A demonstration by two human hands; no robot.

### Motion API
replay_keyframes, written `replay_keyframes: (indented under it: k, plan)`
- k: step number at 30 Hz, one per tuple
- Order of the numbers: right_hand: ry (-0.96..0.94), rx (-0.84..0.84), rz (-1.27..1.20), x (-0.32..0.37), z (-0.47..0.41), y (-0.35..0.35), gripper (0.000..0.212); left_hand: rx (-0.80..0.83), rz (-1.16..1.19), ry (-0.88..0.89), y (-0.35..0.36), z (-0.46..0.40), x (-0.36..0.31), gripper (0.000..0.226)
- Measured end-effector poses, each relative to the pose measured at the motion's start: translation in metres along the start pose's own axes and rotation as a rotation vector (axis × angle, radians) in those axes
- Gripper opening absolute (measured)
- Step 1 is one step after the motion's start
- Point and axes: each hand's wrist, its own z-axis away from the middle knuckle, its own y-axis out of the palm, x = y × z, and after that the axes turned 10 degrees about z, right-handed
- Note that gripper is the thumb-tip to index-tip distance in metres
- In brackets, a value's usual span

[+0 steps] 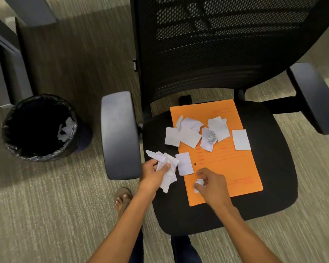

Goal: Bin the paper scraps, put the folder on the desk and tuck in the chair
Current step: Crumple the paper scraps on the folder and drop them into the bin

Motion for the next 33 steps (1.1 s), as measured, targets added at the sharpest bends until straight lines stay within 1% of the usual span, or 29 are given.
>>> replay_keyframes:
  k: [2, 6, 9, 11, 14, 17, 19, 21, 23, 25, 27, 30, 33]
  plan:
    - [0.010, 0.004, 0.027, -0.002, -0.002, 0.000, 0.030, -0.006, -0.009, -0.022, -0.001, -0.002, 0.001, 0.015]
    - [-0.021, -0.037, 0.195, -0.004, -0.002, 0.002, 0.021, -0.034, -0.016, -0.054, -0.002, -0.004, 0.007, 0.018]
    - [-0.043, -0.081, 0.226, 0.004, 0.006, 0.009, 0.010, -0.037, -0.015, -0.062, 0.000, -0.005, 0.012, 0.016]
    - [-0.020, -0.099, 0.193, 0.007, 0.010, 0.014, 0.009, -0.031, -0.026, -0.063, 0.003, -0.005, 0.013, 0.012]
    - [0.072, -0.121, 0.054, 0.003, 0.009, 0.017, 0.013, -0.013, -0.030, -0.070, 0.007, -0.006, 0.013, 0.008]
    - [0.143, -0.142, -0.097, 0.000, 0.009, 0.016, 0.016, -0.015, -0.039, -0.070, 0.008, -0.007, 0.014, 0.008]
    - [0.202, -0.167, -0.240, 0.002, 0.011, 0.010, 0.013, -0.018, -0.046, -0.073, 0.008, -0.007, 0.014, 0.008]
    - [0.268, -0.210, -0.410, 0.007, 0.011, 0.001, 0.015, -0.021, -0.058, -0.065, 0.007, -0.009, 0.013, 0.007]
    - [0.267, -0.228, -0.538, 0.016, 0.007, -0.006, 0.021, -0.029, -0.076, -0.051, 0.006, -0.010, 0.013, 0.005]
    - [0.216, -0.208, -0.608, 0.029, 0.001, -0.009, 0.027, -0.033, -0.072, -0.040, 0.008, -0.012, 0.014, 0.006]
    - [0.167, -0.197, -0.578, 0.040, -0.009, -0.007, 0.035, -0.033, -0.064, -0.030, 0.011, -0.012, 0.014, 0.007]
    - [0.133, -0.178, -0.442, 0.051, -0.024, -0.002, 0.046, -0.023, -0.070, -0.026, 0.015, -0.014, 0.013, 0.007]
    - [0.121, -0.147, -0.320, 0.055, -0.032, 0.002, 0.049, -0.022, -0.052, -0.067, 0.019, -0.017, 0.012, 0.010]
